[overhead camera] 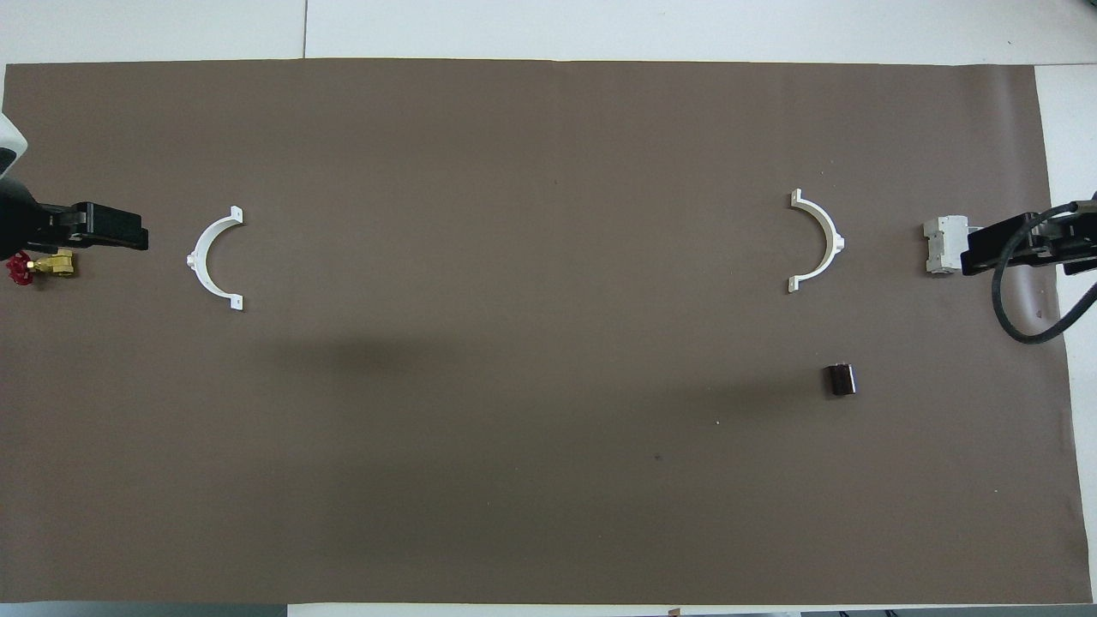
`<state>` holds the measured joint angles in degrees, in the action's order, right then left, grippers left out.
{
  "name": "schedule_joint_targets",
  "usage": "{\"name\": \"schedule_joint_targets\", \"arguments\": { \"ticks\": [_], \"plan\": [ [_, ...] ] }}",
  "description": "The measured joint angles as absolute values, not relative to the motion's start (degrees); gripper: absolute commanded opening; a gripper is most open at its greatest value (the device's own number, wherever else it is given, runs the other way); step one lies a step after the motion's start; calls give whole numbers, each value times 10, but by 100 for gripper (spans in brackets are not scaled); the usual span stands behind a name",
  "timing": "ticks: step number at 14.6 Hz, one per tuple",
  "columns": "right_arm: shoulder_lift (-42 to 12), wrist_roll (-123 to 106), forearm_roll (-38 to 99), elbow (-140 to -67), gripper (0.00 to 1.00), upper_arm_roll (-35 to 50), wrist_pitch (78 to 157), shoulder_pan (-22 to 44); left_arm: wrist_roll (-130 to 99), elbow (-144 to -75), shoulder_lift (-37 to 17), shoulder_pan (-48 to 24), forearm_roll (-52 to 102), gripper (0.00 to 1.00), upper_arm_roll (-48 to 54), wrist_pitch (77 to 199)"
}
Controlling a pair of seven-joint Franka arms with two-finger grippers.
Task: Assemble drain pipe with both arms
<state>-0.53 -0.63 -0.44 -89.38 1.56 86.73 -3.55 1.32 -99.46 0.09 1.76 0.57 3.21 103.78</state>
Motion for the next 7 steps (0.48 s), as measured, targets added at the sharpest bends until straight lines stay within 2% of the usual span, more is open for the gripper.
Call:
{"name": "schedule_joint_targets", "arguments": {
  "ticks": [7],
  "plan": [
    [-5, -6, -4, -898, 100, 18, 881, -32, 13, -997, 1, 18, 6, 100, 32, 1042]
  ]
}}
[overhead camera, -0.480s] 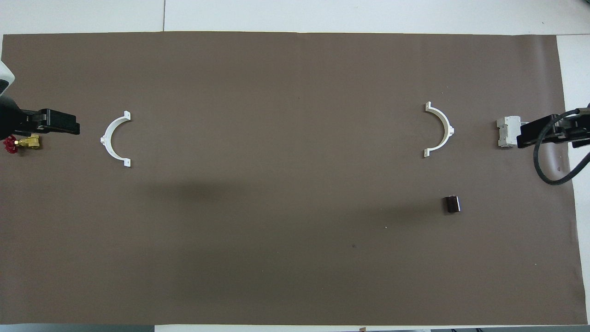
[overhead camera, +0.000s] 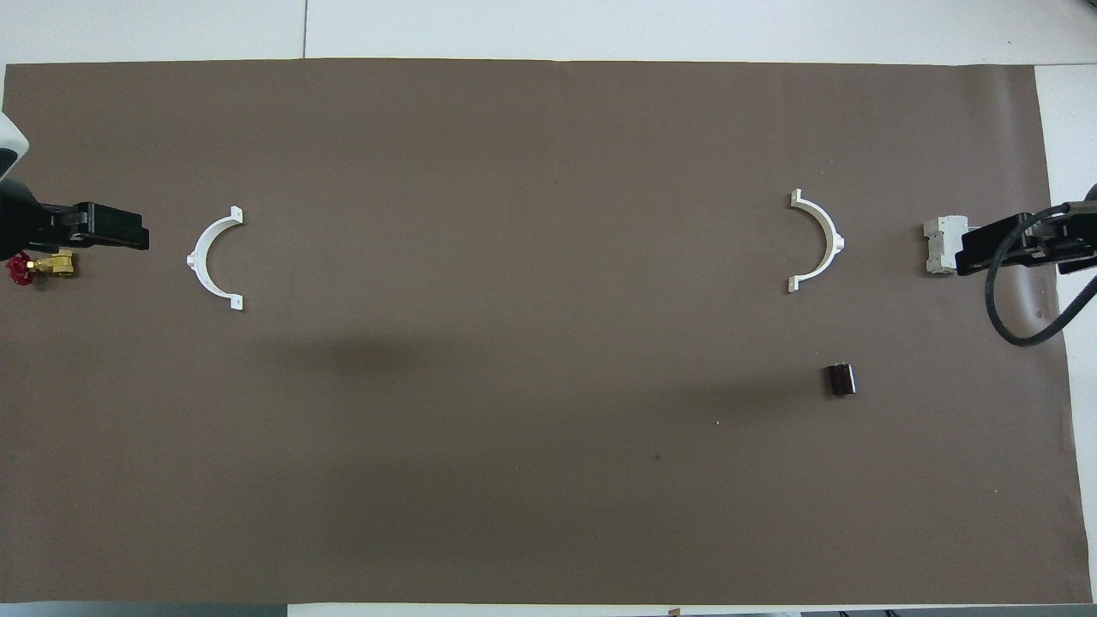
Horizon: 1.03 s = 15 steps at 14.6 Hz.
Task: Assemble drain pipe with both arms
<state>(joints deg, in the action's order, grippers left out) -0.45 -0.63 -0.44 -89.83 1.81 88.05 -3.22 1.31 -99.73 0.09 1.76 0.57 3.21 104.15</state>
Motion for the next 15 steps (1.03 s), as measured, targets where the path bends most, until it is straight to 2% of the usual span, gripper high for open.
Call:
{"name": "schedule_joint_targets", "arguments": {
  "ticks": [3, 5, 9, 11, 13, 15],
  "plan": [
    [-4, -9, -4, -958, 100, 19, 984, -29, 13, -999, 1, 18, 6, 100, 32, 1042],
    [-25, -18, -3, -1012, 100, 19, 1073, -27, 13, -1002, 1, 18, 6, 100, 32, 1045],
    [-121, -33, -3, -1075, 100, 19, 1266, -27, 13, -1032, 1, 22, 6, 100, 32, 1098],
    [-169, -36, -3, -1092, 99, 18, 1315, -29, 18, -1068, -1, 31, 6, 100, 31, 1154],
    [-208, -37, -2, -1095, 91, 18, 1353, -33, 29, -1099, -19, 41, 5, 100, 31, 1206],
    [-227, -37, -1, -1094, 81, 18, 1367, -34, 49, -1113, -59, 53, 5, 100, 31, 1257]
  ]
}}
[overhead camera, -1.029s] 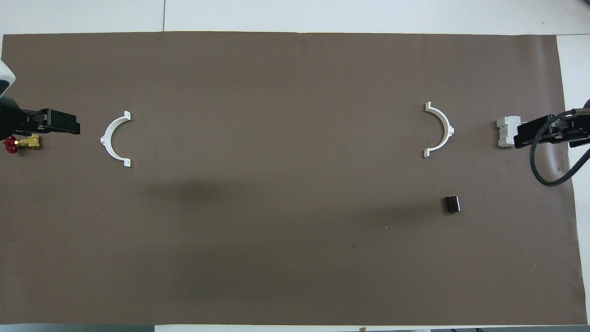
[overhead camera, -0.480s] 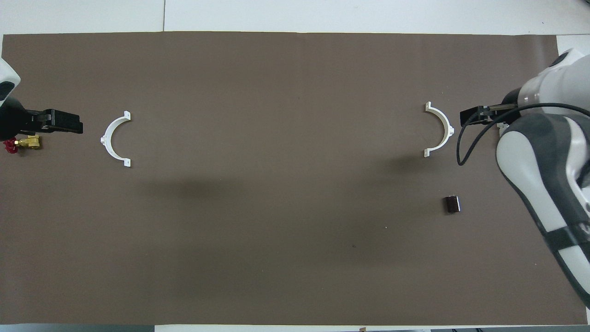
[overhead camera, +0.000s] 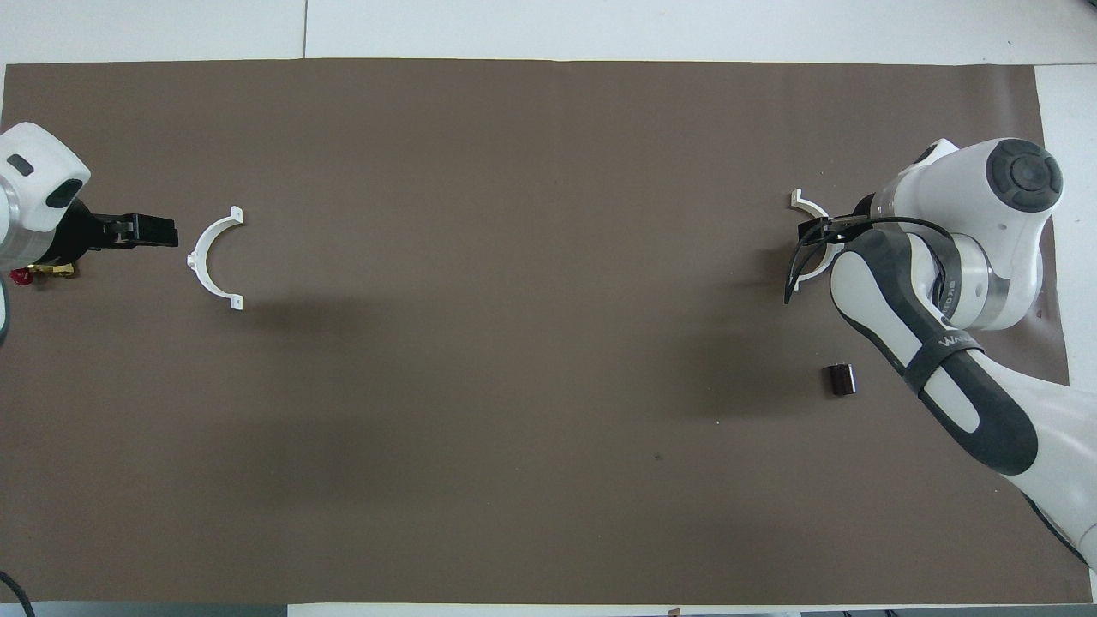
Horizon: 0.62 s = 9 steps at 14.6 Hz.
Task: Assemble drain pipe with both arms
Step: 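Grasp the white half-ring with the left gripper while the right gripper grasps the other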
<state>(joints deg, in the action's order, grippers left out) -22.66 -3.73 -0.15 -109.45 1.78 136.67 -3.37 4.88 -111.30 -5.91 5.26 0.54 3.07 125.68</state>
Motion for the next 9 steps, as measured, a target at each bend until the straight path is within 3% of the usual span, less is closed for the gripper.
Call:
{"name": "schedule_joint_targets", "arguments": {
  "ticks": [2, 4, 9],
  "plan": [
    [-228, -37, -1, -1094, 75, 18, 1367, -34, 60, -1120, -106, 65, 5, 100, 31, 1309],
    [-228, -37, -1, -1094, 61, 17, 1367, -34, 71, -1124, -140, 75, 5, 100, 30, 1341],
    [-229, -38, 0, -1094, 57, 17, 1367, -34, 75, -1127, -178, 78, 5, 90, 32, 1365]
  ]
}}
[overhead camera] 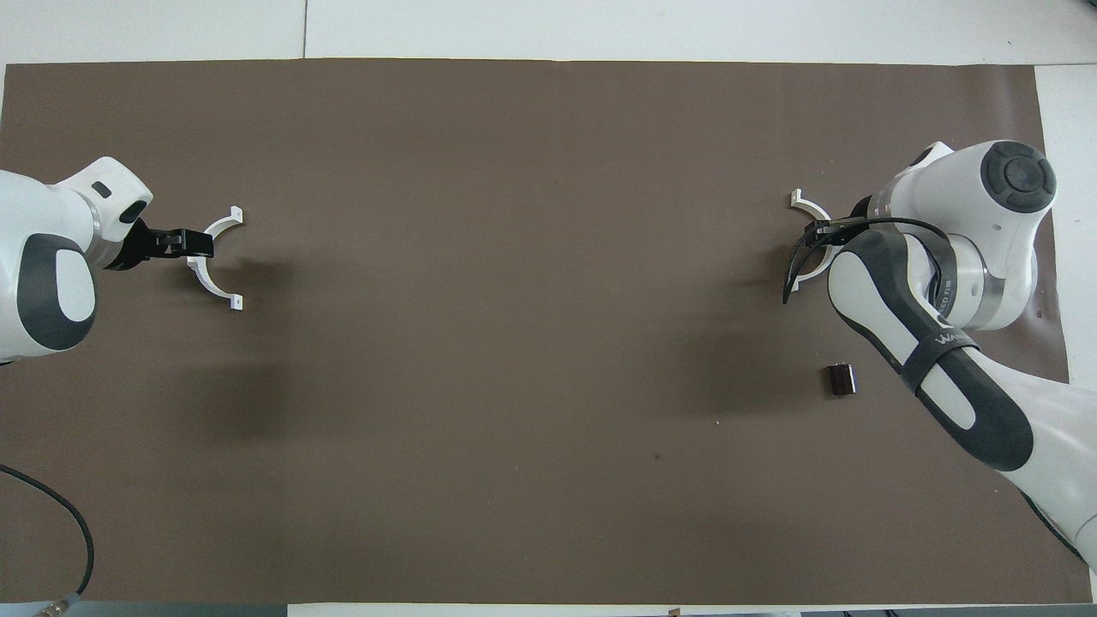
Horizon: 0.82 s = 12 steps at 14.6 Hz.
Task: Assemble drain pipe with both arms
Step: 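Grasp the white half-ring with the left gripper while the right gripper grasps the other, then carry the right half-ring toward the table center with the right gripper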
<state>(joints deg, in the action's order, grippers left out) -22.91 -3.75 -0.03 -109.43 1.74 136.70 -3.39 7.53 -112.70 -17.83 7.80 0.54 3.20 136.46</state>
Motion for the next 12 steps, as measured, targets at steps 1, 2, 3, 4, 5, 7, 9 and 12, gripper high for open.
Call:
{"name": "schedule_joint_targets", "arguments": {
  "ticks": [1, 2, 3, 4, 5, 7, 9, 12],
  "plan": [
    [-229, -38, 0, -1094, 52, 17, 1367, -34, 75, -1128, -181, 78, 5, 84, 32, 1365],
    [-229, -38, 0, -1095, 37, 17, 1367, -34, 75, -1129, -183, 78, 5, 74, 32, 1365],
    [-230, -38, 0, -1095, 14, 17, 1367, -34, 76, -1130, -185, 78, 5, 61, 32, 1365],
    [-230, -38, 0, -1096, 7, 17, 1367, -34, 76, -1131, -187, 78, 5, 44, 32, 1365],
    [-230, -38, 0, -1096, 1, 17, 1367, -34, 76, -1132, -189, 78, 5, 29, 32, 1367],
    [-230, -38, 0, -1096, 0, 17, 1367, -34, 76, -1133, -192, 78, 5, 13, 32, 1377],
    [-230, -38, 0, -1091, 0, 20, 1360, -33, 76, -1140, -195, 78, 5, 0, 32, 1393],
    [-235, -10, 2, -993, 0, 41, 1240, 0, 77, -1143, -194, 78, 5, 0, 32, 1400]
  ]
}}
